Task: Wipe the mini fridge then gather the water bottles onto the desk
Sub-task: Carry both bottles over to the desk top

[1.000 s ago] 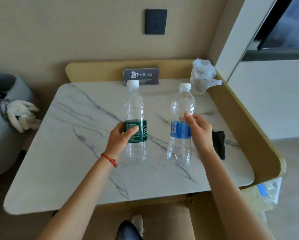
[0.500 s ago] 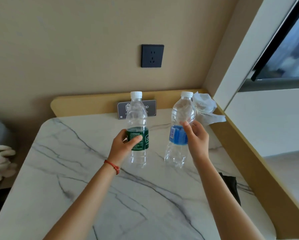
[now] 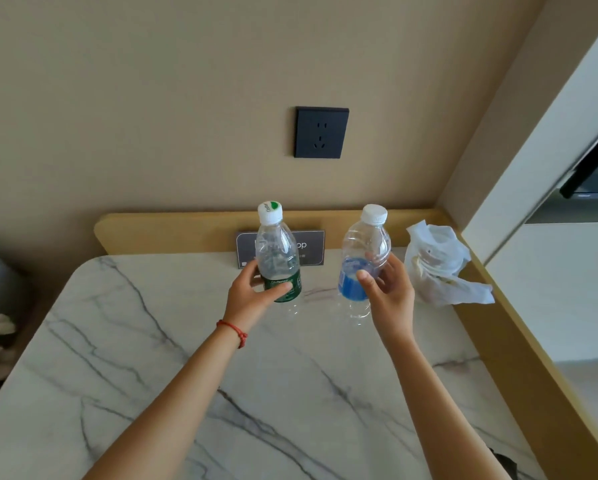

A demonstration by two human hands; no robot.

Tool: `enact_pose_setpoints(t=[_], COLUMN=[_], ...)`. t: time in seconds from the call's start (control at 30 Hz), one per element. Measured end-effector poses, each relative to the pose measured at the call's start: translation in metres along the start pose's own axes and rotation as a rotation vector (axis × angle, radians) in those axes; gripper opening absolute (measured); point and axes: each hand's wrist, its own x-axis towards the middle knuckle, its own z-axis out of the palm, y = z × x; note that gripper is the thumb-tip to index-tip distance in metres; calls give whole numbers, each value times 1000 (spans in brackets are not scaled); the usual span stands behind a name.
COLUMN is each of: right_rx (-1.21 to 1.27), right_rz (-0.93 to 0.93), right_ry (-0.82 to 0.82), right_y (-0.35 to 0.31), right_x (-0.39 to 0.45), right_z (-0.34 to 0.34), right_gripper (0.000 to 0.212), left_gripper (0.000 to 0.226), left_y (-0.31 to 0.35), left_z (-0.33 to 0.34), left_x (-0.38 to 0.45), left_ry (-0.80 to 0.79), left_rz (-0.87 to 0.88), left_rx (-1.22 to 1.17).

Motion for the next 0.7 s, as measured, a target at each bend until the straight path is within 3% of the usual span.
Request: enact_pose_setpoints(t=[0.23,0.7], right_rx=[50,0], right_rz=[29,-25], right_ry=[-4,-2], right_y=[31,56], right_x=[29,45], right_z=[12,20], right_gripper=[52,60], left_gripper=[48,49], left_y=[-19,-28], left_z=[10,26], left_x=[34,56], left_ry=[47,64], left_rz=[20,108], left_rx=[88,134])
